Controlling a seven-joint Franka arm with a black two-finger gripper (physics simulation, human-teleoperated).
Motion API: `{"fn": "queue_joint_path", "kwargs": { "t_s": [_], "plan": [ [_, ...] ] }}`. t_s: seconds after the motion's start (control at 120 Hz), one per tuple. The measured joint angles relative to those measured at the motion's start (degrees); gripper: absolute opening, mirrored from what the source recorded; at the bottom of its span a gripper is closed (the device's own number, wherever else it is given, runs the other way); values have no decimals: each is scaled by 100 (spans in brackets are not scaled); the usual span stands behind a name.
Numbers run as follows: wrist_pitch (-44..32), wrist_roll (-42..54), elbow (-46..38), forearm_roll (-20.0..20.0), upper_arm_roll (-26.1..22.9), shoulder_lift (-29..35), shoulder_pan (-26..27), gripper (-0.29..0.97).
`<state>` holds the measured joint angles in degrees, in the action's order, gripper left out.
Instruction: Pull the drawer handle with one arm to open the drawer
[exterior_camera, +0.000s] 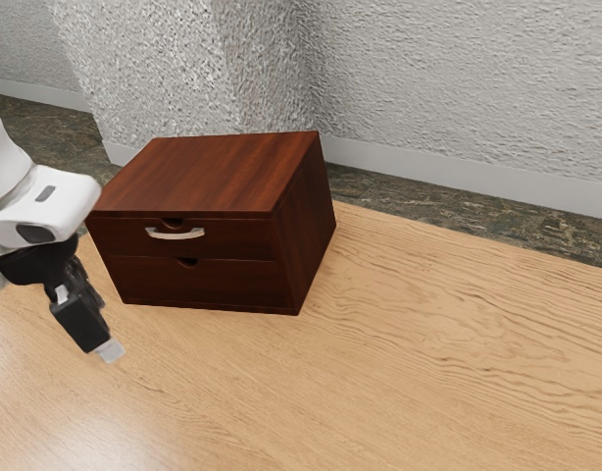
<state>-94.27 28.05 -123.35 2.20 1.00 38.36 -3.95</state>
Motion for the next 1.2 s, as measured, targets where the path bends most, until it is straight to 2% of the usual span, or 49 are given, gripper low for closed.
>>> {"fn": "queue_joint_path", "kwargs": {
  "t_s": [0.233,0.283,0.333,0.392,0.467,0.533,0.758,0.925,1.067,1.1,1.2],
  "plan": [
    [-522,2390,-154,-12,92,-16,-14,68],
    [-576,2850,-133,-99,480,-193,176,68],
    [-619,3274,-34,-267,1176,-399,755,68],
    [-670,3726,60,-457,1717,-552,1217,68],
    [-735,4239,200,-642,2192,-727,1657,68],
    [-854,4593,284,-701,2342,-872,1787,68],
    [-1654,5209,316,-702,2369,-1286,1753,68],
    [-2120,5339,330,-850,2382,-1519,1526,68],
    [-2441,5359,451,-944,2571,-1881,1599,68],
    [-2496,5363,471,-973,2771,-1880,1791,68],
    [-2616,5353,540,-1233,4008,-1660,3114,68]
  ]
}}
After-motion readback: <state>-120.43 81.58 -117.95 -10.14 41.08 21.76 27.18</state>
